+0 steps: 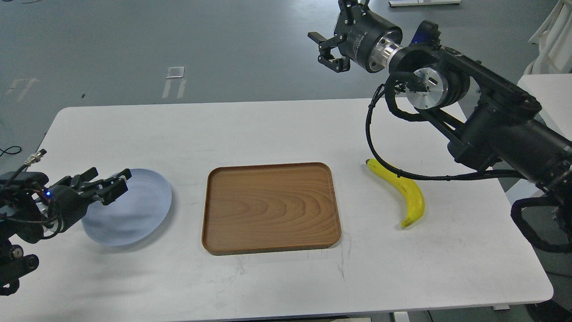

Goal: Place banana on plate with both arms
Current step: 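Lower the left gripper to the rim of the light blue plate, then grasp the plate rim with the left gripper, then lift the plate with the left gripper and lower it onto the wooden tray, then open the left gripper and raise the left arm away from the tray, then lower the right gripper toward the yellow banana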

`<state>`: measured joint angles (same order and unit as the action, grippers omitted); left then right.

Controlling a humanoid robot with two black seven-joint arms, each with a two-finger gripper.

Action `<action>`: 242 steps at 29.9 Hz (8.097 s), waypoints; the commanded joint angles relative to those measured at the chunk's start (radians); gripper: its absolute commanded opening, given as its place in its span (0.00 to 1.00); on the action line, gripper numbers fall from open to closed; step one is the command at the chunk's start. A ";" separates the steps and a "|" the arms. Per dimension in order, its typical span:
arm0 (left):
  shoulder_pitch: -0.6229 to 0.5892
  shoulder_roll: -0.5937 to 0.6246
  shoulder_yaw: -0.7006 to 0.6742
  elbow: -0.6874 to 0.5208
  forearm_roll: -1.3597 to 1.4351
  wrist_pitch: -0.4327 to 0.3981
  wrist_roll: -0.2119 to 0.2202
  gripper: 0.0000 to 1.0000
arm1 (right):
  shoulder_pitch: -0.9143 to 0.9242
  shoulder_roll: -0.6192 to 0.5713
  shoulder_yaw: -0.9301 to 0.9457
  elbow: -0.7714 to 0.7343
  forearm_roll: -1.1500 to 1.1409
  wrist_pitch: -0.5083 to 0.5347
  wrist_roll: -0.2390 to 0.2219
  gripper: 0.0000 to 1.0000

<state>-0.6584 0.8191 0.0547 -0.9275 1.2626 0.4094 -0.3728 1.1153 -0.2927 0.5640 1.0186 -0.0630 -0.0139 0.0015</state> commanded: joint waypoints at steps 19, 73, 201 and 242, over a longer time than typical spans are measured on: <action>0.010 -0.018 0.019 0.085 -0.026 -0.044 -0.012 0.97 | -0.008 -0.003 0.000 -0.002 -0.001 0.000 0.000 1.00; 0.102 0.003 0.017 0.147 -0.029 -0.095 -0.043 0.28 | -0.008 -0.011 -0.018 0.001 -0.001 0.002 0.002 1.00; -0.368 -0.411 -0.530 -0.034 -1.164 -0.561 0.374 0.98 | 0.000 -0.046 -0.030 -0.002 -0.004 0.005 0.003 1.00; -0.236 -0.459 -0.701 -0.019 -1.158 -0.586 0.315 0.98 | -0.150 -0.046 0.005 0.035 0.039 0.015 -0.074 1.00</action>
<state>-0.8931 0.3577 -0.6475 -0.9464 0.0985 -0.1746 -0.0329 0.9623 -0.3082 0.5817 1.0518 -0.0148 -0.0097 -0.0716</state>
